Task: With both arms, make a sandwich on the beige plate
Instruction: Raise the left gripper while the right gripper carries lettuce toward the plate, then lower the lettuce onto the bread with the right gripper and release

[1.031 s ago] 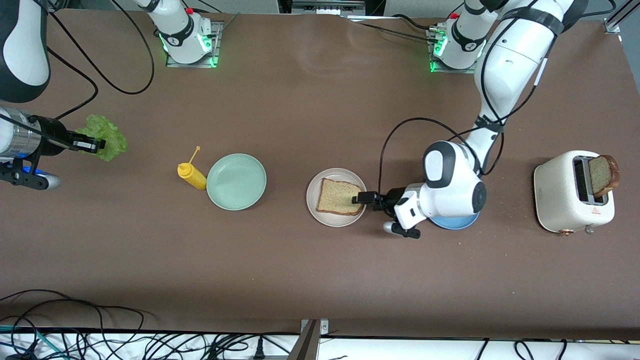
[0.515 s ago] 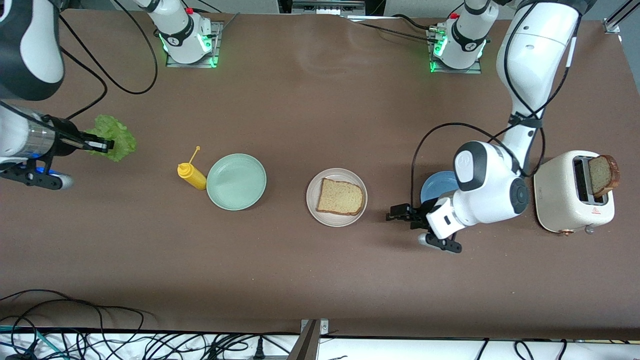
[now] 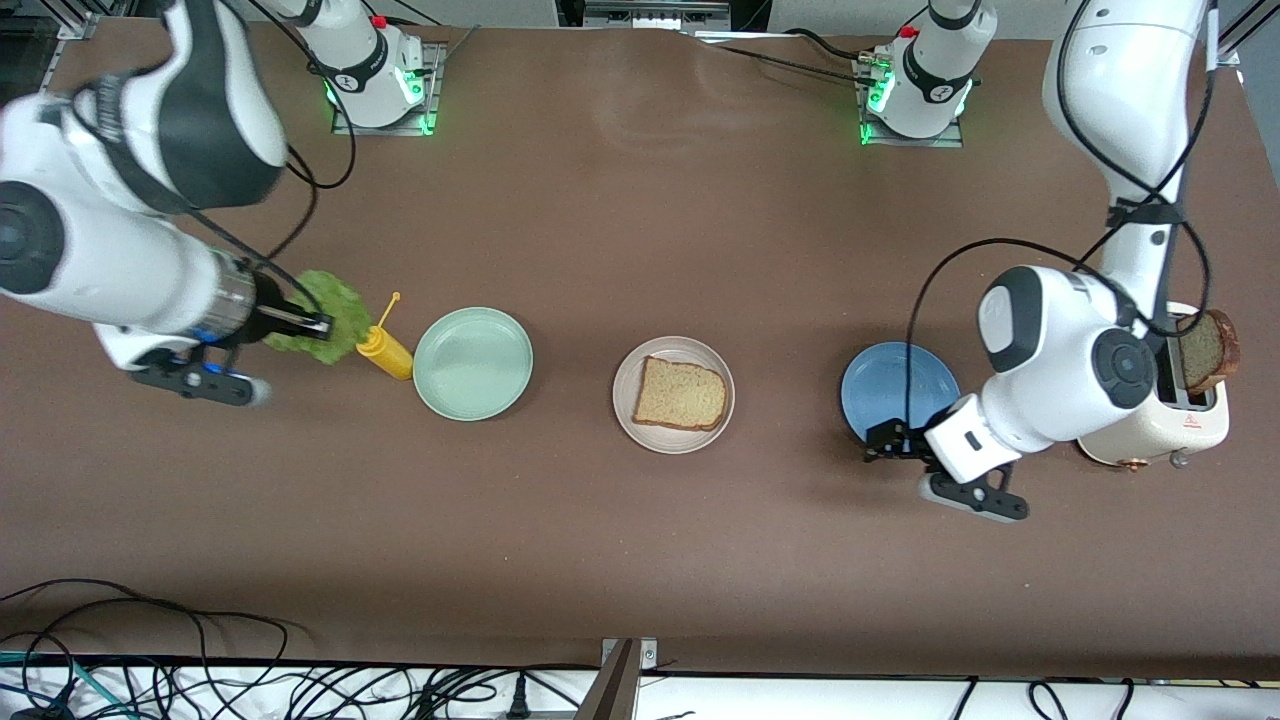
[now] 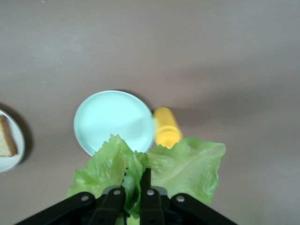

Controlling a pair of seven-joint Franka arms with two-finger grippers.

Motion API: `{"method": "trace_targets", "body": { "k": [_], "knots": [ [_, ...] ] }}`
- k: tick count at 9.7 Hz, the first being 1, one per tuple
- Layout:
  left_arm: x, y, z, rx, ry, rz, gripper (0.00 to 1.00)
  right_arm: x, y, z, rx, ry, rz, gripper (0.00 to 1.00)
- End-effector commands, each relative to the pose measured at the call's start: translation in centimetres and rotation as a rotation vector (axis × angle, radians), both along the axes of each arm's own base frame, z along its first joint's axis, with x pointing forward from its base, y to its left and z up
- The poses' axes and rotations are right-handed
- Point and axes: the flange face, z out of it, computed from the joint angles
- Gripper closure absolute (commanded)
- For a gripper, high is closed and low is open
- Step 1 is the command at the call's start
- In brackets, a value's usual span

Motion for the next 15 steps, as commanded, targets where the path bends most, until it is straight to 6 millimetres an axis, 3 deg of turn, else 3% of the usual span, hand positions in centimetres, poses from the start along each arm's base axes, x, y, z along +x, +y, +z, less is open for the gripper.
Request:
{"method": "trace_targets", "body": {
  "k": [1, 3, 5, 8, 10, 15],
  "knots": [
    [-0.4, 3.4, 2.3, 0.105, -0.001, 0.010, 0.00, 1.5, 6.1, -4.1, 0.060, -0.054, -0.108, 0.91],
    [-0.5, 4.6, 3.1, 0.131, 0.006, 0.015, 0.00, 1.3, 11.8, -8.4, 0.067, -0.097, -0.057, 0.92],
    [-0.7, 4.7, 3.2, 0.132, 0.017, 0.015, 0.00, 1.4, 15.8, -12.0, 0.082, -0.165, -0.016, 0.93],
    [-0.7, 5.9, 3.4, 0.141, 0.018, 0.028, 0.00, -0.6, 23.0, -16.3, 0.119, -0.267, 0.023, 0.93],
    [-0.6, 6.2, 3.5, 0.142, 0.017, 0.034, 0.00, -3.2, 28.0, -18.1, 0.144, -0.298, -0.002, 0.93],
    [-0.8, 6.2, 4.2, 0.141, 0.017, 0.034, 0.00, -5.1, 31.8, -19.6, 0.216, -0.343, -0.030, 0.93]
  ]
}}
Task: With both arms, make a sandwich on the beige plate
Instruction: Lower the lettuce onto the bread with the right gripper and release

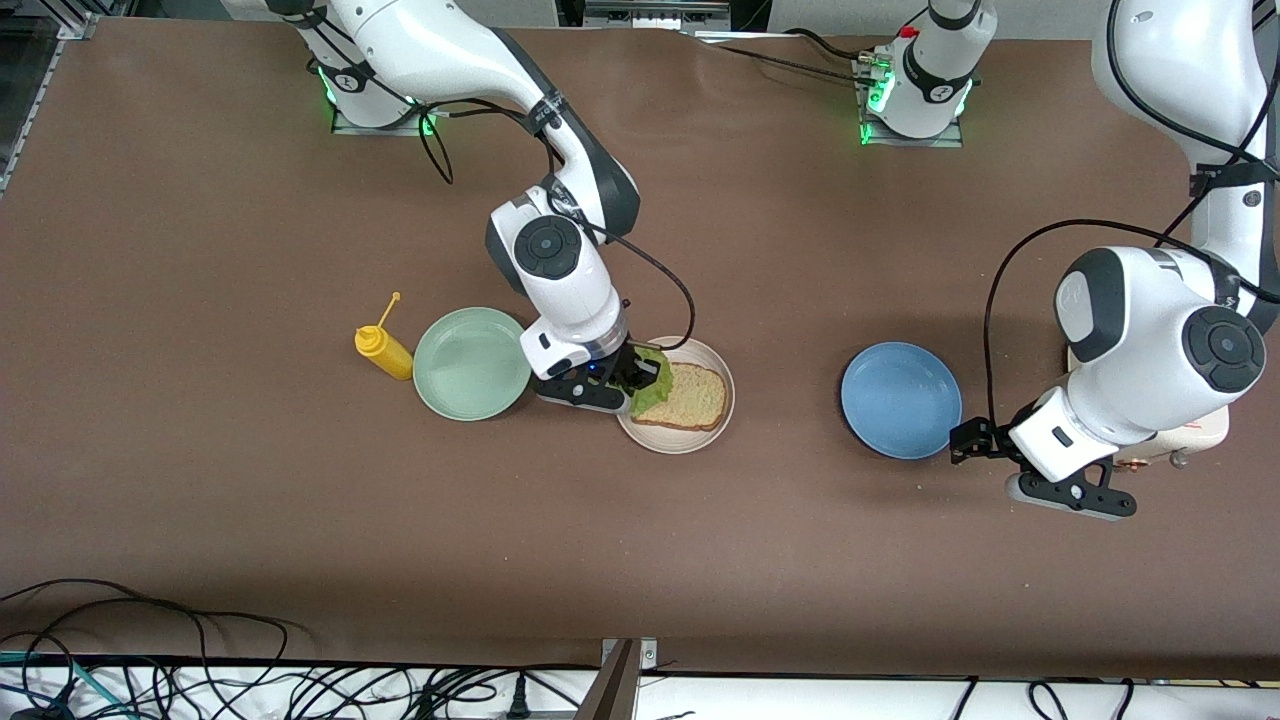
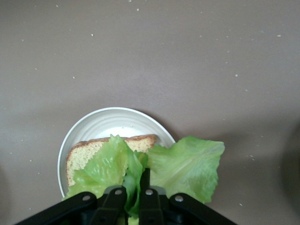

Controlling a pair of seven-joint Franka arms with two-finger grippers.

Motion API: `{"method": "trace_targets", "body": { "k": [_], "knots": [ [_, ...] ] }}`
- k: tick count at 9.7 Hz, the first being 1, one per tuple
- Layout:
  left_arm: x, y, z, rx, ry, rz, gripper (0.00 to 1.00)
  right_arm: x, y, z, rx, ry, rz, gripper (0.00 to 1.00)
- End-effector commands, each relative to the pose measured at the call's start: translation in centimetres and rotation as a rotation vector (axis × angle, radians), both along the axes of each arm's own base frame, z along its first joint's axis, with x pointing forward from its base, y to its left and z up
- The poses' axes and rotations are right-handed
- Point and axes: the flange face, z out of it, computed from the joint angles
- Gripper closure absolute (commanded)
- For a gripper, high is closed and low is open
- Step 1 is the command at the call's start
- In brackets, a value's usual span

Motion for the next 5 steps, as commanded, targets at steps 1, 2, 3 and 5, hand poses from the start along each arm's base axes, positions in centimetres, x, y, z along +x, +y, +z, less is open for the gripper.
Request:
{"method": "trace_targets", "body": {
  "k": [1, 2, 3, 5],
  "knots": [
    [-0.6, 0.3, 0.9, 0.027, 0.014, -0.003, 0.00, -0.2, 2.3, -0.5, 0.066, -0.026, 0.002, 0.93],
    [-0.6, 0.3, 0.9, 0.027, 0.014, -0.003, 0.00, -0.1, 3.4, -0.7, 0.083, -0.041, 0.003, 0.93],
    [-0.7, 0.2, 0.8, 0.026, 0.016, -0.003, 0.00, -0.3, 4.5, -0.8, 0.094, -0.045, -0.004, 0.92],
    [-0.6, 0.2, 0.9, 0.026, 0.014, -0.004, 0.00, -1.6, 6.1, -1.1, 0.098, -0.040, 0.005, 0.91]
  ]
}}
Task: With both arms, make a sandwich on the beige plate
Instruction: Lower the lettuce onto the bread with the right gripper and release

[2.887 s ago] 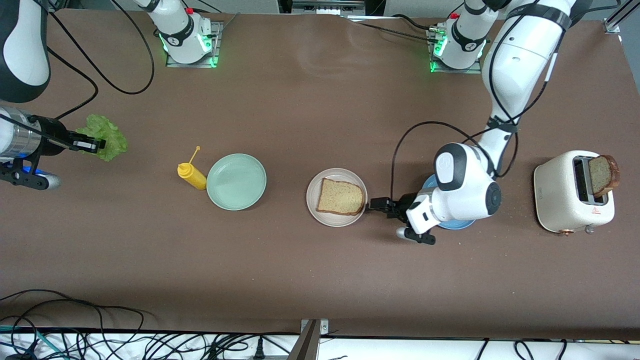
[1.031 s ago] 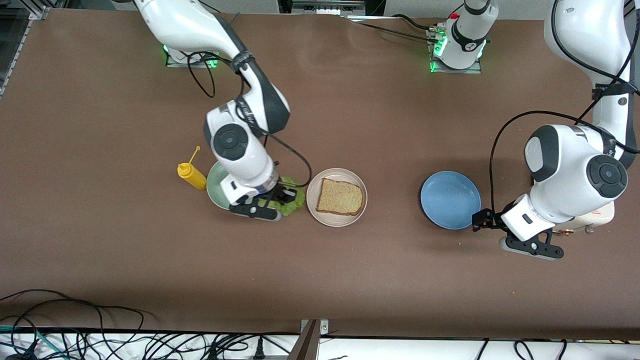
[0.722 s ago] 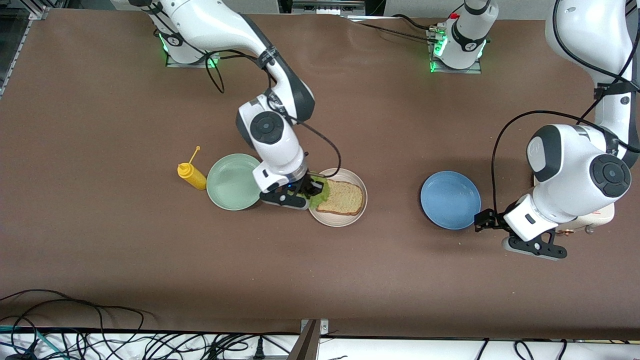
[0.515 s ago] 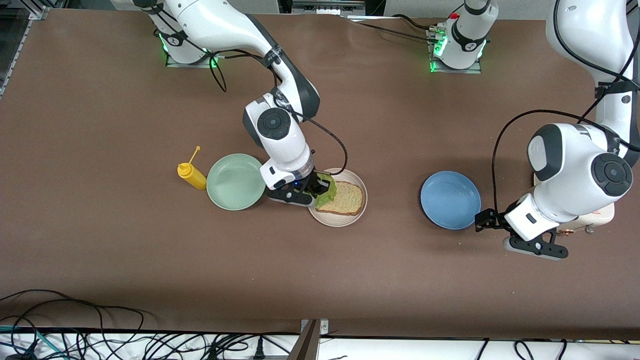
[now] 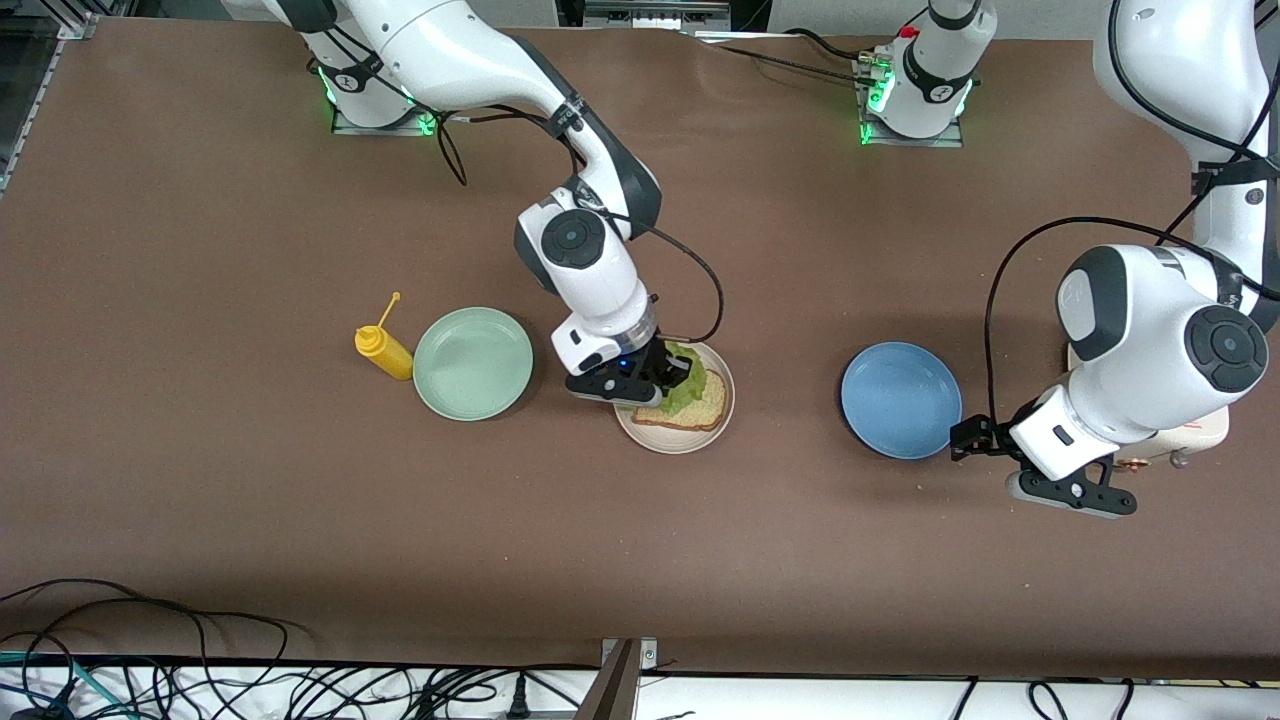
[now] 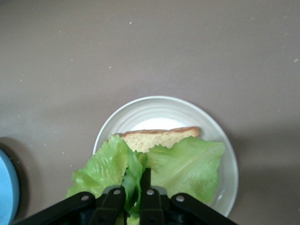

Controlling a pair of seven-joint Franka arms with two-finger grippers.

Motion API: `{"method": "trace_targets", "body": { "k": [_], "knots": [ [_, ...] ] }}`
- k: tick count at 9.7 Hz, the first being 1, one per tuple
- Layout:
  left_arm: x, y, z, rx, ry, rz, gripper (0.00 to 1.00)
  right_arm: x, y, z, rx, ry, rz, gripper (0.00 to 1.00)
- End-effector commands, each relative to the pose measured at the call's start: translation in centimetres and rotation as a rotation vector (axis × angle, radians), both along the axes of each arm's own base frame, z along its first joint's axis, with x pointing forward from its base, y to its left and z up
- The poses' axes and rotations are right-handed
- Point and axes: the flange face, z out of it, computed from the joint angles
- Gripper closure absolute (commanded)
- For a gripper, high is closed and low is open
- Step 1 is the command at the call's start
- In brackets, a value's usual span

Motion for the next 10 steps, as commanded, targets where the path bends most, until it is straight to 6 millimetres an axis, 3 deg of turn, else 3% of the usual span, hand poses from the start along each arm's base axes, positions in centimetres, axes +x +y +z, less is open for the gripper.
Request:
{"method": "trace_targets", "body": {
  "k": [1, 2, 3, 4, 5, 6, 8, 10],
  "knots": [
    [-0.5, 0.2, 0.9, 0.027, 0.004, -0.003, 0.00, -0.3, 1.7, -0.7, 0.019, 0.000, -0.006, 0.90],
    [-0.5, 0.2, 0.9, 0.027, 0.004, -0.001, 0.00, -0.4, 1.7, -1.3, 0.010, 0.003, -0.003, 0.88],
    [-0.5, 0.2, 0.9, 0.027, 0.003, -0.003, 0.00, -0.5, 1.8, -1.3, 0.011, 0.003, -0.003, 0.72],
    [-0.4, 0.2, 1.1, 0.026, 0.000, -0.003, 0.00, -0.5, 1.7, -1.3, 0.010, 0.009, -0.004, 0.43],
    [-0.5, 0.3, 1.3, 0.027, -0.002, -0.002, 0.00, -0.7, 1.9, -1.4, 0.003, 0.007, 0.003, 0.05],
    [-0.6, 0.3, 1.6, 0.026, 0.003, -0.002, 0.00, -1.0, 2.2, -1.1, -0.011, -0.011, 0.027, 0.00],
    [-0.7, 0.2, 1.7, 0.025, 0.006, -0.004, 0.00, -1.0, 2.3, -0.2, -0.043, -0.048, 0.061, 0.00],
    [-0.7, 0.3, 1.8, 0.026, 0.004, -0.003, 0.00, -0.4, 1.1, 2.0, -0.075, -0.020, 0.054, 0.00]
  ]
}}
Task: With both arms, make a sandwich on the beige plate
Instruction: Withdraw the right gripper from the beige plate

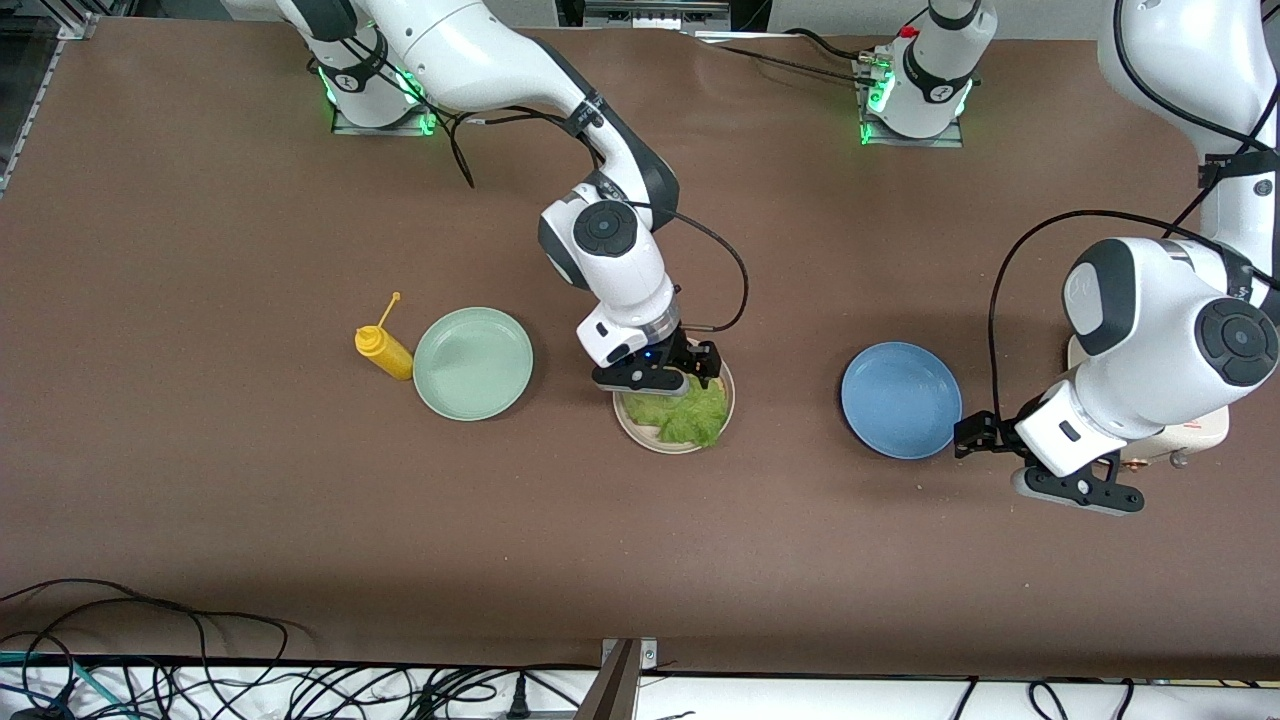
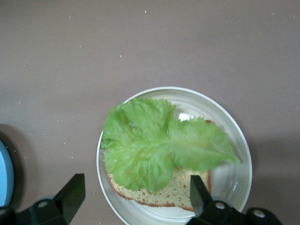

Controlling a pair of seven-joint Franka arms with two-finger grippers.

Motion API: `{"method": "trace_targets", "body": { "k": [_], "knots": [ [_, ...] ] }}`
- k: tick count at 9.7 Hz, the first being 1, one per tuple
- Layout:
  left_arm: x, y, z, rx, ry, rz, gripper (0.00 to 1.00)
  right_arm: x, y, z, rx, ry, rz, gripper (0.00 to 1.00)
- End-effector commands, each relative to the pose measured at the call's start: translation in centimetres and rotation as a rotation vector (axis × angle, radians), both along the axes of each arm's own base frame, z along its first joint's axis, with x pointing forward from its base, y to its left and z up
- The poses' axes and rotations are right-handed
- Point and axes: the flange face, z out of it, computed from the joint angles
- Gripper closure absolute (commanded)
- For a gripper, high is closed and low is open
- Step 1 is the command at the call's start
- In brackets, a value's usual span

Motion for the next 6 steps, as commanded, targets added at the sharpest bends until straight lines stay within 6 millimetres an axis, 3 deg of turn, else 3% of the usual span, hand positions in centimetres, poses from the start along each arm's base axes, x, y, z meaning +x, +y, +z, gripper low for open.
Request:
{"method": "trace_targets", "body": {
  "k": [1, 4, 6],
  "knots": [
    [-0.5, 0.2, 0.7, 0.027, 0.008, -0.003, 0.00, 0.9, -1.6, 3.5, -0.060, 0.017, -0.008, 0.00],
    [-0.5, 0.3, 0.8, 0.027, 0.006, -0.002, 0.00, 2.4, -5.7, 8.3, -0.159, 0.061, 0.044, 0.00],
    [-0.5, 0.2, 0.7, 0.027, 0.008, -0.002, 0.00, 3.6, -10.5, 12.4, -0.268, 0.086, 0.192, 0.00]
  ]
}}
